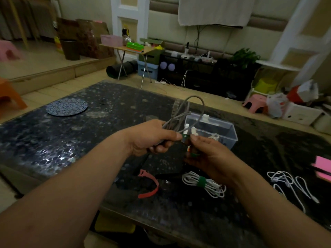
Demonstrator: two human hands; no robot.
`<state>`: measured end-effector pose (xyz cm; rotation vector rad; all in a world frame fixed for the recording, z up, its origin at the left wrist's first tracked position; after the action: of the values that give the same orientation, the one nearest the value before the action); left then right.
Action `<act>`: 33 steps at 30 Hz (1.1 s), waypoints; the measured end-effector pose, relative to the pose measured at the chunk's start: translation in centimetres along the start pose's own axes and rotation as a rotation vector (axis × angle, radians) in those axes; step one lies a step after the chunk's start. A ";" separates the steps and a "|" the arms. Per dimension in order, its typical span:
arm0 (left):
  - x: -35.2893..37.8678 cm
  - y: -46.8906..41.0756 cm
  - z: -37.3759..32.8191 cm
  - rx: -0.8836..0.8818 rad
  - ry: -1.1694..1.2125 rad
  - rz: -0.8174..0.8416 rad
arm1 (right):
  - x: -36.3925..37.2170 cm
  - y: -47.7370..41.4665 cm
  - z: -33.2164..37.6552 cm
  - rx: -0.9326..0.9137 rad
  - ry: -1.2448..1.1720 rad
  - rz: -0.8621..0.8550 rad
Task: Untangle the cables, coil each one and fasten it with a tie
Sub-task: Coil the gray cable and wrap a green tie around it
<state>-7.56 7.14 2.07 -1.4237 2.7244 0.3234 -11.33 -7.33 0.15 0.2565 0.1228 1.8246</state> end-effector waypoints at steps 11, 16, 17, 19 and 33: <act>6.5 -4.7 -1.0 -0.021 0.036 -0.007 | -7.9 6.0 0.6 -0.009 0.030 -0.038; 11.3 -6.3 -2.7 0.182 -0.567 -0.071 | -7.1 7.3 2.5 -0.214 -0.039 -0.089; 12.8 -6.3 -3.2 0.238 -0.629 -0.040 | -6.8 7.1 2.4 -0.232 -0.007 -0.123; 14.9 -6.3 -3.9 0.289 -0.771 -0.009 | -7.6 6.9 2.1 -0.259 0.016 -0.251; 17.6 -5.7 -4.0 0.151 -0.132 0.167 | -12.1 8.3 1.4 -0.390 0.002 -0.586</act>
<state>-12.83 -11.10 2.61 -1.1001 2.7000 0.2058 -15.79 -21.23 2.01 -0.0582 -0.1461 1.2315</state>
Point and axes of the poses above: each hand's wrist, its own y-axis away from the middle knuckle, its own x-axis out of the palm, z = x × y, the point moved 9 cm from there along -y, towards the middle knuckle, and after that the axes turned 1 degree about -x, right-handed, at the moved point
